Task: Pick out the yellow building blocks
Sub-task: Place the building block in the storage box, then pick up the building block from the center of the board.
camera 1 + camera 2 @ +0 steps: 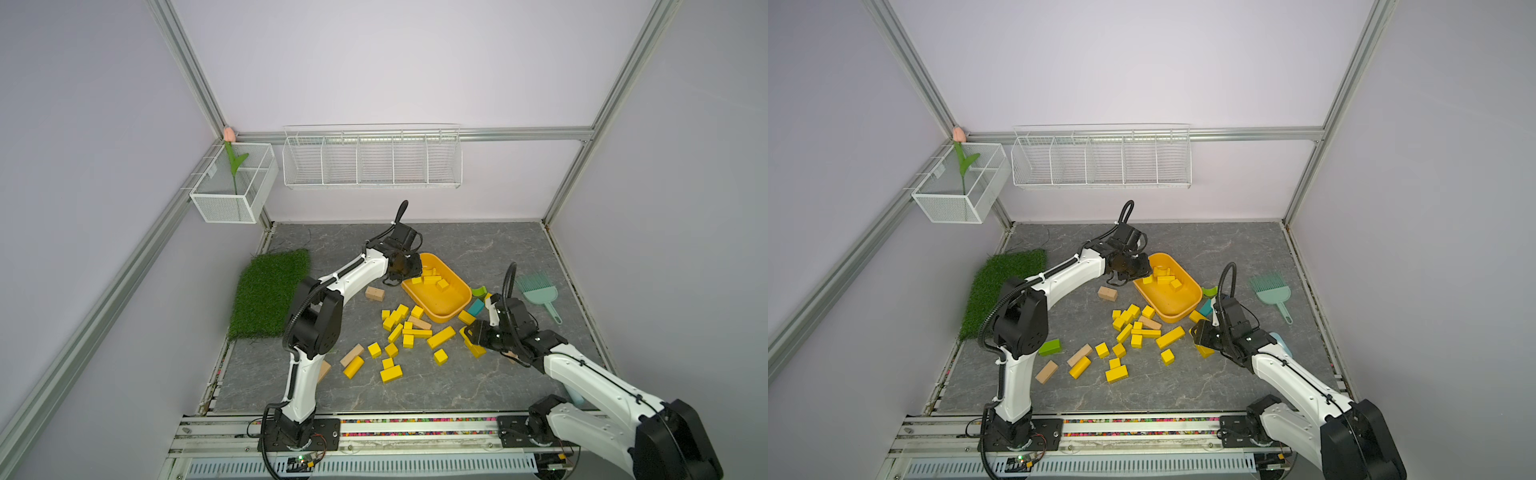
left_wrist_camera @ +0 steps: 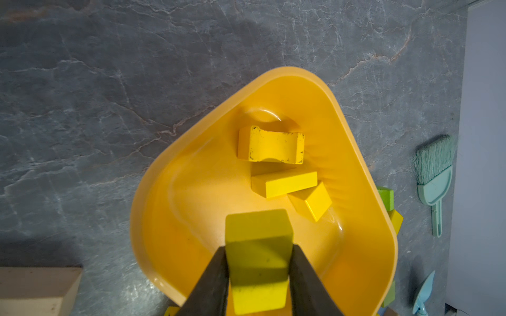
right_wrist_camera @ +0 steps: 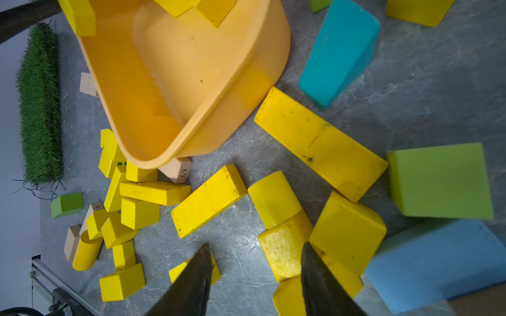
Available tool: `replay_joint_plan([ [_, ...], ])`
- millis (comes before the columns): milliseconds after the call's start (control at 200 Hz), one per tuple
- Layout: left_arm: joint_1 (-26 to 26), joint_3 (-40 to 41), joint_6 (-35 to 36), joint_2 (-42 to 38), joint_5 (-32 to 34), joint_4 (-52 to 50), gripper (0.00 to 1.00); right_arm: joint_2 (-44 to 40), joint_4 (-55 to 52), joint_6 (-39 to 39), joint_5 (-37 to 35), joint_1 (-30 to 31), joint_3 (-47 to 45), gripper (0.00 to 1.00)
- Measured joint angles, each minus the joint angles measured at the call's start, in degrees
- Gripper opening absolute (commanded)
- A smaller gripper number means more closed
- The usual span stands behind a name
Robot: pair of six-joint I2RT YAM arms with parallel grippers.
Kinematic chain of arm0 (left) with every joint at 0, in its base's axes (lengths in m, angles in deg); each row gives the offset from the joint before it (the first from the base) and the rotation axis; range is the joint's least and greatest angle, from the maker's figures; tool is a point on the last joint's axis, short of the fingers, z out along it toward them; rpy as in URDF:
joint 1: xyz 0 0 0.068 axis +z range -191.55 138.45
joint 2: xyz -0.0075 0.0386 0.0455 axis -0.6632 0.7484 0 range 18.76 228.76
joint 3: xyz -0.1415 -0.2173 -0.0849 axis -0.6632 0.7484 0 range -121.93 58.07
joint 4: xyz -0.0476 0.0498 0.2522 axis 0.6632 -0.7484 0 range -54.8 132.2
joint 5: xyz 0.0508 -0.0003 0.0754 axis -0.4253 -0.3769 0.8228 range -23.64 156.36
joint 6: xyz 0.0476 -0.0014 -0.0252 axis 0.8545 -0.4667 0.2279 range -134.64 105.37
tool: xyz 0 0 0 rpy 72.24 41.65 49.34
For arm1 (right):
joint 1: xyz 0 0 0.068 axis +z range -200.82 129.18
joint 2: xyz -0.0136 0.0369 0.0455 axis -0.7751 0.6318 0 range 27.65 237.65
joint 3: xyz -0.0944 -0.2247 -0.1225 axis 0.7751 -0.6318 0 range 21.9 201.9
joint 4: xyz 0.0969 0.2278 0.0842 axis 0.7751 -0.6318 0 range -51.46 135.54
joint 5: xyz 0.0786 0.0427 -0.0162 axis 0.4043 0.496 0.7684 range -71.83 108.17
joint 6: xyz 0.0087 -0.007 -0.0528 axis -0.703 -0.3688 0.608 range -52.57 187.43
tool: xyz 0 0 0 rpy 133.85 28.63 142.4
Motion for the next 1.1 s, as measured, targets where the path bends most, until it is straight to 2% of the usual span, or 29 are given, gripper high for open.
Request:
replay_joint_plan([
  [465, 0.00, 0.13, -0.28, -0.11, 0.55, 0.24, 0.39, -0.46, 0.02, 0.00, 0.35, -0.33, -0.35, 0.54],
  [580, 0.00, 3.39, 0.37, -2.43, 1.33, 1.07, 0.39, -0.44, 0.04, 0.00, 0.35, -0.33, -0.35, 0.54],
  [850, 0.00, 19.06, 4.85, -19.47, 5.62, 2.80, 0.39, -0.42, 0.02, 0.00, 0.35, -0.33, -0.35, 0.54],
  [1100, 0.00, 39.10, 8.90, -38.77, 8.26, 10.40, 0.39, 0.52, 0.02, -0.02, 0.33, -0.33, -0.33, 0.53],
])
